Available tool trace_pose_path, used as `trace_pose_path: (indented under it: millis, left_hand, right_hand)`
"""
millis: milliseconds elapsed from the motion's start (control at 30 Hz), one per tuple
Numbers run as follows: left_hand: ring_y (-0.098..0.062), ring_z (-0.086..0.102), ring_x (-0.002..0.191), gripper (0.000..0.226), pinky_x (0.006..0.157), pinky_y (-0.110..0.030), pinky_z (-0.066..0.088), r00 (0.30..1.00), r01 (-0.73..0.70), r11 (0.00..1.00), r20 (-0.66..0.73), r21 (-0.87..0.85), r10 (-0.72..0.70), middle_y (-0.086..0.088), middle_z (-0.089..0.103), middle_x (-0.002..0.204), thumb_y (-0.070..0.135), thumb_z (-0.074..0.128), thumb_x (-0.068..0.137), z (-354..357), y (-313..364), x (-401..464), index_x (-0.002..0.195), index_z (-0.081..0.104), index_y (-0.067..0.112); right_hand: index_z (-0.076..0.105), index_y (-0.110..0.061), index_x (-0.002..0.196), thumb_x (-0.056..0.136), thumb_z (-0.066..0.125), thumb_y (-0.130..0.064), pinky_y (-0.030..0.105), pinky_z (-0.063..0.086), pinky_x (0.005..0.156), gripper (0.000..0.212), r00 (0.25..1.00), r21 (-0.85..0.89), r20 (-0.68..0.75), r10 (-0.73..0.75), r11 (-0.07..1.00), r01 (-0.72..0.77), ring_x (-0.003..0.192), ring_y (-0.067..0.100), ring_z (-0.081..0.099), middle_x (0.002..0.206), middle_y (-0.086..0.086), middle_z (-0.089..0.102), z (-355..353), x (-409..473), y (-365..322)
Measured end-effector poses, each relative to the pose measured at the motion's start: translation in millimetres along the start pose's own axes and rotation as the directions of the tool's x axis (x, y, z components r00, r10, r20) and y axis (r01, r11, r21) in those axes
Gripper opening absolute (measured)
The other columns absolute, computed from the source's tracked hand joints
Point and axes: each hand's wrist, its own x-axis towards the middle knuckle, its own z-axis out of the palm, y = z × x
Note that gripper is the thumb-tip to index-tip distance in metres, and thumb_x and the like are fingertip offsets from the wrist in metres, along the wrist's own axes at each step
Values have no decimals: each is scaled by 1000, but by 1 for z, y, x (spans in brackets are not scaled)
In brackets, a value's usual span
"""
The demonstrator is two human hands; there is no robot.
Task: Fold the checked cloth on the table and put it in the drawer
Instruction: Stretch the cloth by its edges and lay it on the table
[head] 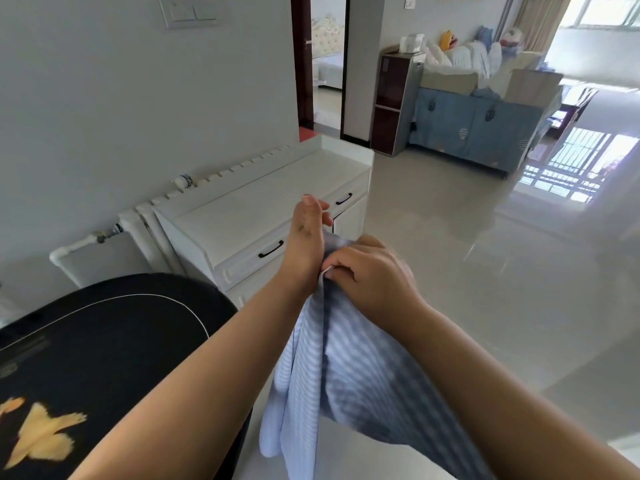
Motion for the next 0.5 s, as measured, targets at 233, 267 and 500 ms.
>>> trace_pose_path:
  millis: [233, 267, 500]
  left_hand:
    - [4, 45, 67, 31, 72, -11, 41, 977, -211, 976, 13, -57, 212, 0, 46, 76, 19, 25, 105, 5, -3, -20, 93, 48, 3]
    - [5, 45, 67, 29, 72, -10, 40, 973, -229, 972, 25, -59, 231, 1, 46, 77, 19, 27, 104, 5, -5, -23, 91, 48, 4]
    - [-3, 60, 73, 9, 69, -18, 48, 953, 96, 995, 289, -17, -87, 7, 66, 84, 25, 58, 94, -23, -8, -21, 97, 64, 18]
  right_hand:
    - [73, -14, 79, 76, 72, -18, 28, 44, 77, 5, 934, 244, 233, 271, 913, -326, 88, 14, 59, 96, -1, 65, -13, 11, 10]
    - [73, -12, 79, 76, 72, -18, 31, 45, 72, 7, 932, 239, 222, 286, 911, -337, 79, 18, 61, 84, 2, 69, -14, 11, 10]
    - [68, -8, 77, 83, 66, -21, 30, 40, 62, 15, 937, 169, 109, 333, 922, -347, 67, 20, 55, 70, 1, 63, -21, 4, 20]
